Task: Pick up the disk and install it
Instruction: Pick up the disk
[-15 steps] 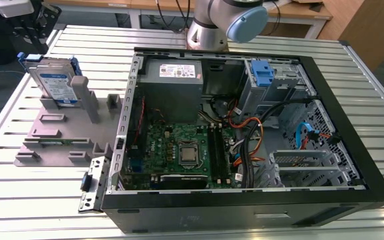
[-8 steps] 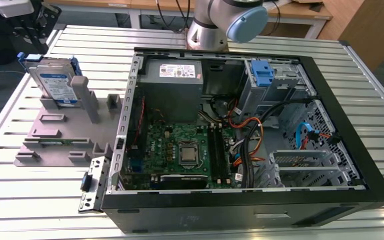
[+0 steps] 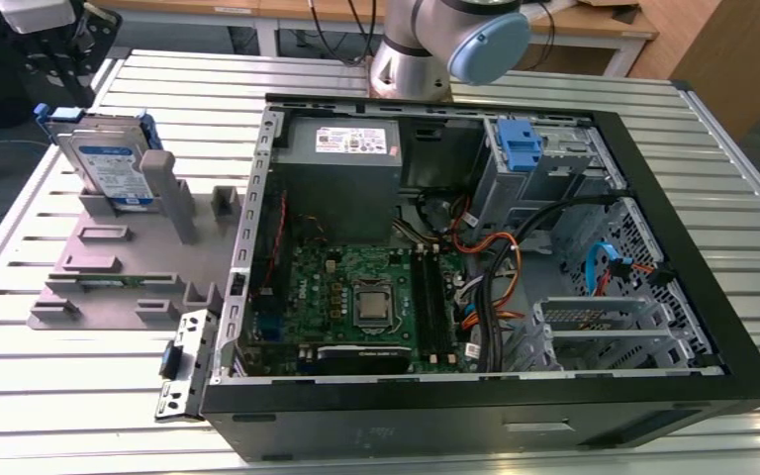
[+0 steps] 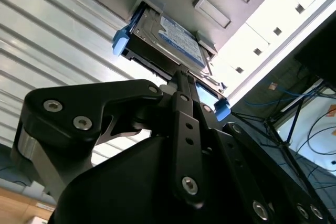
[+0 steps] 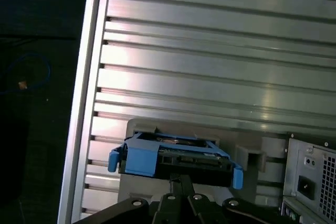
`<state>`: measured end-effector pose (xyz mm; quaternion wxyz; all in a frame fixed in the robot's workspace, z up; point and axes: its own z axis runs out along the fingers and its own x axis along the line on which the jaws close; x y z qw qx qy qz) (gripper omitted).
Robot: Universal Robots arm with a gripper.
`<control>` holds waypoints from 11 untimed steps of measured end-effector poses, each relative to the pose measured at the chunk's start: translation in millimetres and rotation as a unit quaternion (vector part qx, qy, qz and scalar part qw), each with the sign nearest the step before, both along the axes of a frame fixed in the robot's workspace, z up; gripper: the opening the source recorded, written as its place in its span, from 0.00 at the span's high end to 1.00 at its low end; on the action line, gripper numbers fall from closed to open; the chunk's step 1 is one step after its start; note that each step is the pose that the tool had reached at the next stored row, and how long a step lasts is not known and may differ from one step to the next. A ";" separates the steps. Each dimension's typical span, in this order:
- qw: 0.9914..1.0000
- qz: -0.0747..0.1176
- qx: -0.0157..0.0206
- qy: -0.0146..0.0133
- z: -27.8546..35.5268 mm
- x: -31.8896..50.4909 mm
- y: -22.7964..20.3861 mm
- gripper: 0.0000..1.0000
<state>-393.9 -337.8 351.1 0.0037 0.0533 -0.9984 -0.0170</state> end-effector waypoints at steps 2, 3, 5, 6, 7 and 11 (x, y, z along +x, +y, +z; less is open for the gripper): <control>1.000 0.019 0.000 0.000 -0.1 0.0 0.0 0.89; 1.000 0.028 0.000 0.000 -0.3 0.0 0.0 0.89; 0.999 0.046 0.000 0.000 -0.5 0.0 0.0 0.89; 0.999 0.054 0.000 0.000 -0.6 0.0 0.0 0.89; 0.998 0.064 0.000 0.000 -0.7 0.0 0.0 0.89; 0.995 0.100 0.000 0.000 -1.2 0.0 0.0 0.89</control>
